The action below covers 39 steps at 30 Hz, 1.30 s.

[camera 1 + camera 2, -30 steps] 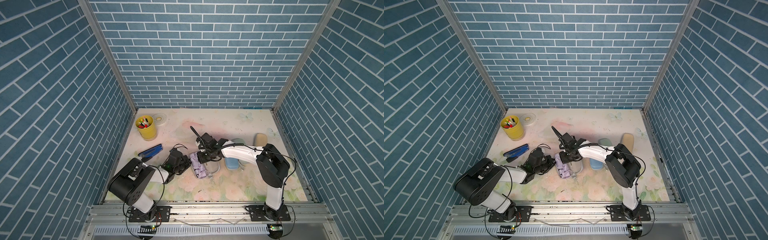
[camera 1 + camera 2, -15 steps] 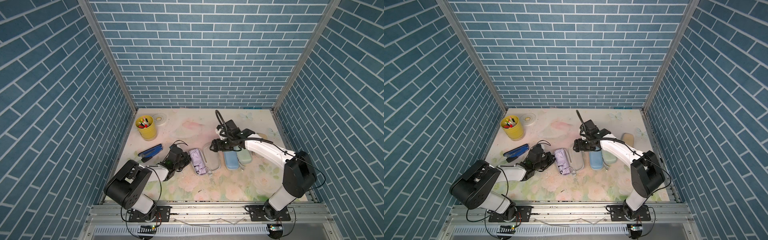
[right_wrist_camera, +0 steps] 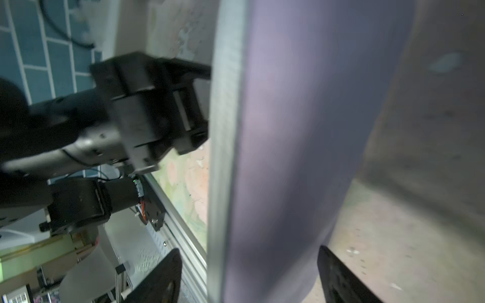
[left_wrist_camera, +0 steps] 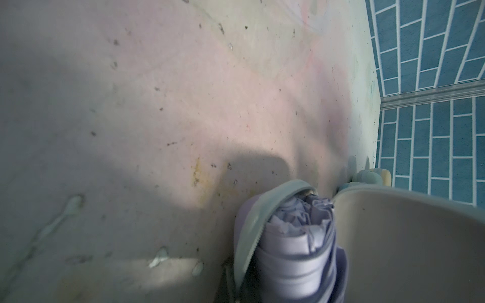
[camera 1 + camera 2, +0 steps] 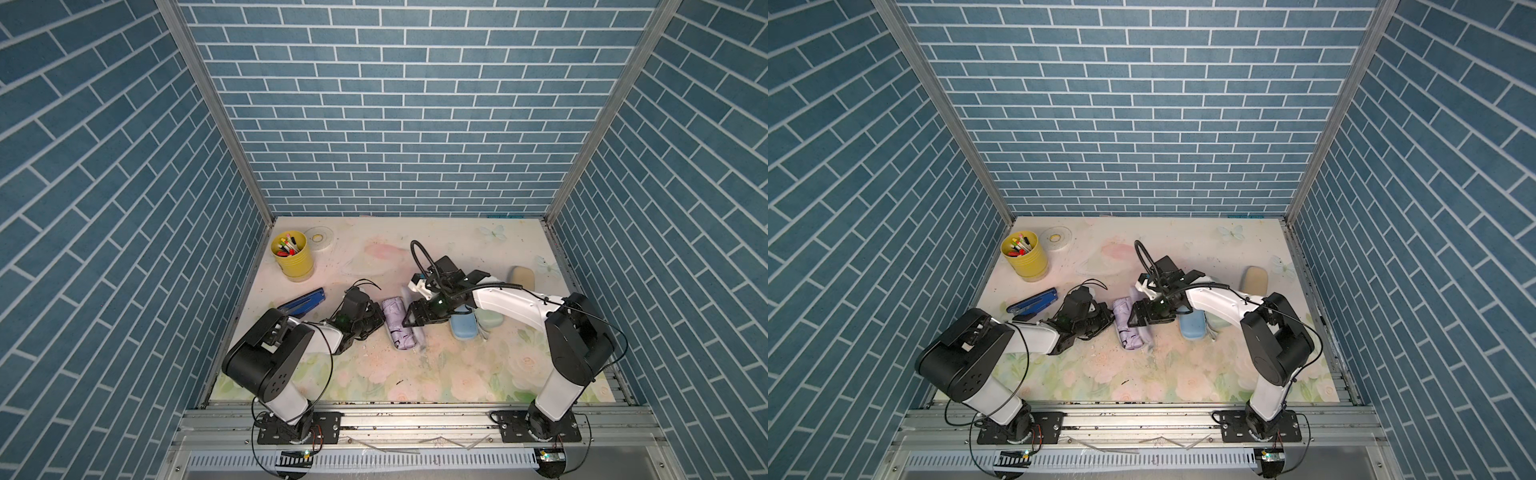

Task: Put umbrellas into zippered umbrella sleeves
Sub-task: Close the umbrella sleeve at the center of the board, then pick up the umbrella sleeve at the center of the board.

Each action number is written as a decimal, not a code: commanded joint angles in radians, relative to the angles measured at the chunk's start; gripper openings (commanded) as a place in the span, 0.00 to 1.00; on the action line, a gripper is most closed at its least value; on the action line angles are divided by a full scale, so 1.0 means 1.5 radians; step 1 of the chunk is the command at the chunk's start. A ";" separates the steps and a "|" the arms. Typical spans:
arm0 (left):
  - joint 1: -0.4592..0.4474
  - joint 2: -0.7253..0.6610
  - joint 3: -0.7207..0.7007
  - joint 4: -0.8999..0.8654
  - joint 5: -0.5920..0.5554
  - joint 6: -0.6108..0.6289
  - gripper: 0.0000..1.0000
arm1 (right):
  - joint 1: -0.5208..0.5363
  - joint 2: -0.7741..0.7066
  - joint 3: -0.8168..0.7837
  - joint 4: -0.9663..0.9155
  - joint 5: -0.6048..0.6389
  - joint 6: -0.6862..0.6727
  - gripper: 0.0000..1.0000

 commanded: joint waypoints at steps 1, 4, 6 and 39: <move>0.005 0.012 0.017 0.049 0.023 0.006 0.02 | 0.037 0.047 0.032 -0.029 -0.009 -0.053 0.81; 0.033 0.015 0.003 0.076 0.062 0.006 0.07 | 0.040 0.082 0.032 -0.025 0.007 -0.062 0.80; 0.065 0.012 -0.015 0.099 0.101 0.004 0.15 | 0.039 0.092 0.023 -0.023 0.023 -0.063 0.79; 0.012 0.044 -0.106 0.117 0.094 0.020 0.29 | -0.111 0.158 -0.002 0.073 -0.145 0.015 0.65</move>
